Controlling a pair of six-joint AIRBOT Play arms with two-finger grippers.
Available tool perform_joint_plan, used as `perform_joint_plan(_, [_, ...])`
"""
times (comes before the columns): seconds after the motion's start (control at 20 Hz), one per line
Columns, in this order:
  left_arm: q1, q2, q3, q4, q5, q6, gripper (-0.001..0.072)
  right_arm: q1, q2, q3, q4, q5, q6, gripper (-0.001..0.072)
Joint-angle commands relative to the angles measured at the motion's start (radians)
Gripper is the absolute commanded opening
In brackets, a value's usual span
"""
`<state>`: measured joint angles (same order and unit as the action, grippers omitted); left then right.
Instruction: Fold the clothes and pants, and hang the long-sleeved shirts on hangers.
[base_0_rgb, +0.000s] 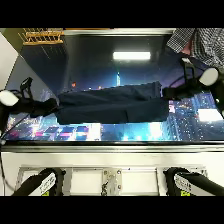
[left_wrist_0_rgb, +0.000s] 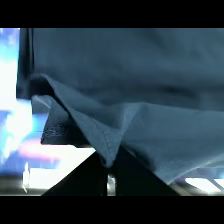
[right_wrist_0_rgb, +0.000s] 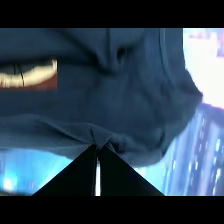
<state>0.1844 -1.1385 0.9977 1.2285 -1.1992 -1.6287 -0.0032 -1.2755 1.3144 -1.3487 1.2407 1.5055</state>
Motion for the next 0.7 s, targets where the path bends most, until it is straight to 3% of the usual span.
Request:
perform_joint_plan(0.0, [0.000,-0.247,0.142,0.001,0.046,0.017,0.0007,0.000,-0.180,0.128,0.024,-0.168,-0.014,0.0015])
perform_joint_plan(0.4, [0.000,-0.593,0.444,-0.010,0.051,0.016,0.0024,0.003,-0.397,0.172,0.234,-0.498,-0.044,0.0021])
perform_joint_plan(0.45, [0.000,-0.615,0.478,-0.034,0.060,0.016,0.0324,0.005,-0.410,0.172,0.258,-0.529,-0.044,0.0030])
perform_joint_plan(0.5, [0.000,-0.630,0.511,-0.069,0.075,0.013,0.0678,0.006,-0.416,0.172,0.281,-0.560,-0.044,0.0156])
perform_joint_plan(0.55, [0.003,-0.637,0.546,-0.104,0.085,0.011,0.0675,0.005,-0.414,0.174,0.289,-0.577,-0.044,0.0441])
perform_joint_plan(0.6, [0.012,-0.633,0.581,-0.111,0.089,0.006,0.0676,-0.003,-0.402,0.179,0.287,-0.577,-0.044,0.0608])
perform_joint_plan(0.65, [0.018,-0.620,0.609,-0.110,0.083,0.007,0.0676,-0.017,-0.378,0.179,0.286,-0.559,-0.044,0.0595])
